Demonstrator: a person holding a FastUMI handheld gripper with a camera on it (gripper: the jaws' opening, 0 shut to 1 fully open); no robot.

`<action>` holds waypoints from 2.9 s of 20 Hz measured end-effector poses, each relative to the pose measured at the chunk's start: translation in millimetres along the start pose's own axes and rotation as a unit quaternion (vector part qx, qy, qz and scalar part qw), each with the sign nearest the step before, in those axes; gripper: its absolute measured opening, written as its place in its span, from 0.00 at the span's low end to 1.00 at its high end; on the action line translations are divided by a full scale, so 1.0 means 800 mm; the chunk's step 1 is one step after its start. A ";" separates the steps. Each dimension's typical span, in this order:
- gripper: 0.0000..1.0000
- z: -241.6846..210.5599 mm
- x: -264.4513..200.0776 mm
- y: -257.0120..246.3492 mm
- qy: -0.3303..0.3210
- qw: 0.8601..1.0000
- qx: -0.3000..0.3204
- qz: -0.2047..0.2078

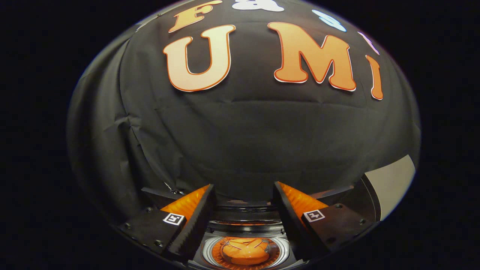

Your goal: Put the clothes into the washing machine and then close the washing machine lid.

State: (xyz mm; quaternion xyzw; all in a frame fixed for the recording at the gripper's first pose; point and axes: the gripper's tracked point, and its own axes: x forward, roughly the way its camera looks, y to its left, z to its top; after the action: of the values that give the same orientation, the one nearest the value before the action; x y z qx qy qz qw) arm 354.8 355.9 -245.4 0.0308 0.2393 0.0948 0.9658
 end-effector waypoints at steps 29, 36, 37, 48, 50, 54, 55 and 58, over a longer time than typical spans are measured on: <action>0.99 -0.123 -0.122 0.007 -0.087 0.996 -0.016 0.012; 0.98 -0.204 -0.099 0.010 -0.007 1.000 -0.011 0.017; 0.98 -0.208 -0.097 0.012 -0.002 1.000 -0.008 0.019; 0.98 -0.132 -0.166 0.004 -0.049 0.998 -0.024 0.026; 0.98 -0.105 -0.196 -0.004 -0.068 0.997 -0.028 0.027; 0.98 -0.055 -0.256 -0.036 -0.103 0.994 -0.023 0.023; 0.98 -0.046 -0.270 -0.046 -0.111 0.993 -0.023 0.017; 0.98 -0.022 -0.319 -0.076 -0.129 0.991 -0.024 0.002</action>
State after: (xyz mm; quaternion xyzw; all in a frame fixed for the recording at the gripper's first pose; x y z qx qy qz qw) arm 135.3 246.1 -150.6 0.0204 0.1106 0.0975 0.9889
